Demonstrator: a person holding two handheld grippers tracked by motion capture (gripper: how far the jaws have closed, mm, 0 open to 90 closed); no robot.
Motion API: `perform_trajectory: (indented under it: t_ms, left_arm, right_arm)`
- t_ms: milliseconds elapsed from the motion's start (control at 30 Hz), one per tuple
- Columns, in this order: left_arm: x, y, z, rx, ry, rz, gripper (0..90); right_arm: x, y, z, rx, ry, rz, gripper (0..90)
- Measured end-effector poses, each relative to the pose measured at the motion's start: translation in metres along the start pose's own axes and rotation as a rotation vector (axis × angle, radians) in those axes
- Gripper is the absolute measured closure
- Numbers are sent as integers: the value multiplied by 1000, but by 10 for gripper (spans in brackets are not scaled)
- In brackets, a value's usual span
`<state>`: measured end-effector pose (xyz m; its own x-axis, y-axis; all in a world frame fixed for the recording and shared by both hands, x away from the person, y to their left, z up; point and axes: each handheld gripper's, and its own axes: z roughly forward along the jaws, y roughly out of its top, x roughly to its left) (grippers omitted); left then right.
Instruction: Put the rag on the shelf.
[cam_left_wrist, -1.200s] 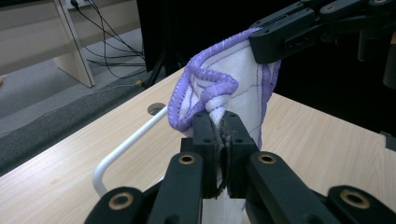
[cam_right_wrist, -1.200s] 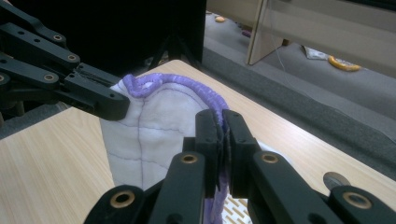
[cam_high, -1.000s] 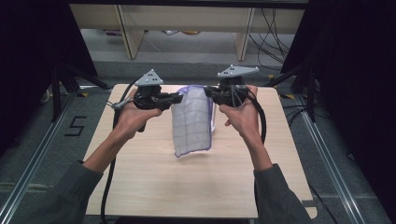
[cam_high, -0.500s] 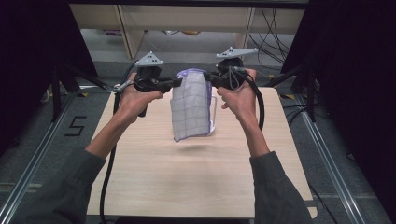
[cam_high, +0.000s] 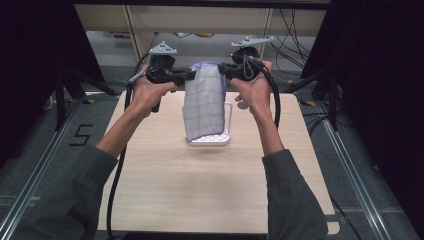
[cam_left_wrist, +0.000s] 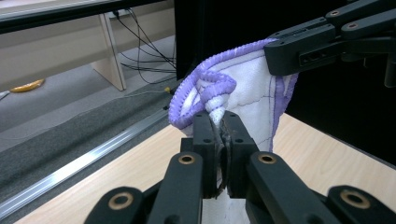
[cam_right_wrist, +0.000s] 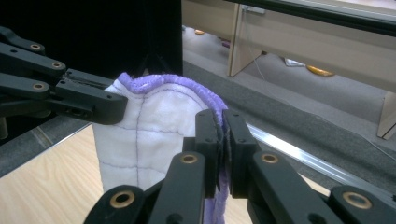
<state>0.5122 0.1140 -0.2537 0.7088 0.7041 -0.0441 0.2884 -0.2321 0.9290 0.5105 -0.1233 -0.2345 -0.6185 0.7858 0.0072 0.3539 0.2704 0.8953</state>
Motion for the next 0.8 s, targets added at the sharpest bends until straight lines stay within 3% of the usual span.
perform_trajectory:
  t_ms: [267,533,800]
  left_arm:
    - [11,7,14,-4,10,-29,855]
    - [32,-3,35,-4,27,-85,854]
    - [43,-13,53,12,55,-99,852]
  right_arm:
    - [-13,10,16,1,-24,17,862]
    - [-26,6,44,-2,-38,28,860]
    - [-38,-4,69,13,-64,46,857]
